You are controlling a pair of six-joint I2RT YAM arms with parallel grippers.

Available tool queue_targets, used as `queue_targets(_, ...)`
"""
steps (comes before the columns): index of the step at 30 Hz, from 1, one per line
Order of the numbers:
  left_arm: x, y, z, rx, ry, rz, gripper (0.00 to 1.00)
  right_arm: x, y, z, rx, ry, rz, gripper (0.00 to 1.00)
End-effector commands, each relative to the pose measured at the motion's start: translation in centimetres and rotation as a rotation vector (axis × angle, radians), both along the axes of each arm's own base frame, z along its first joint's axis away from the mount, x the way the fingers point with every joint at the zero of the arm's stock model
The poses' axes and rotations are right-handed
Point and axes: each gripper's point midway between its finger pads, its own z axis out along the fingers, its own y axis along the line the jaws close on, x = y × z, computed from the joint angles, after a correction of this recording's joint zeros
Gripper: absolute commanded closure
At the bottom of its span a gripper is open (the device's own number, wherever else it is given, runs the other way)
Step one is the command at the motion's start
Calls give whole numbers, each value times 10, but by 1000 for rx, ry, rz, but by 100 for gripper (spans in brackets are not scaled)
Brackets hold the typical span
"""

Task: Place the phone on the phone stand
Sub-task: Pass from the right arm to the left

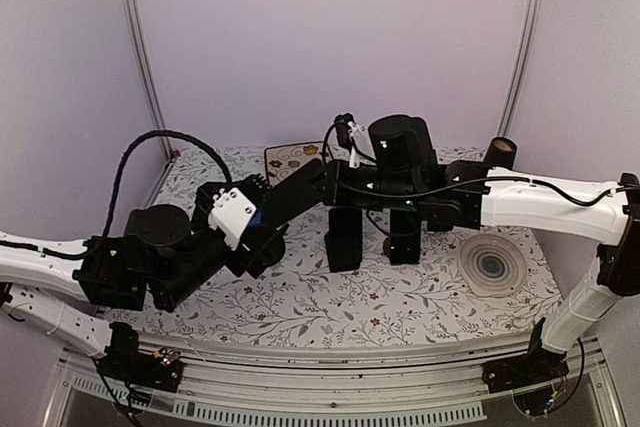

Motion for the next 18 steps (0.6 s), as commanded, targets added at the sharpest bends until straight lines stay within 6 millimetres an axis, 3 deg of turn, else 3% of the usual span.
queue_targets(1,-2,8,-8,-130,197,-112,4,-3,1,46,-20,-158,81,98)
queue_targets(8,-2,23,2,-260,271,-205,3,-22,12,47,-114,-224,258,98)
queue_targets(18,0,-4,-19,-161,332,-241,3,-47,25,47,-141,-257,439,98)
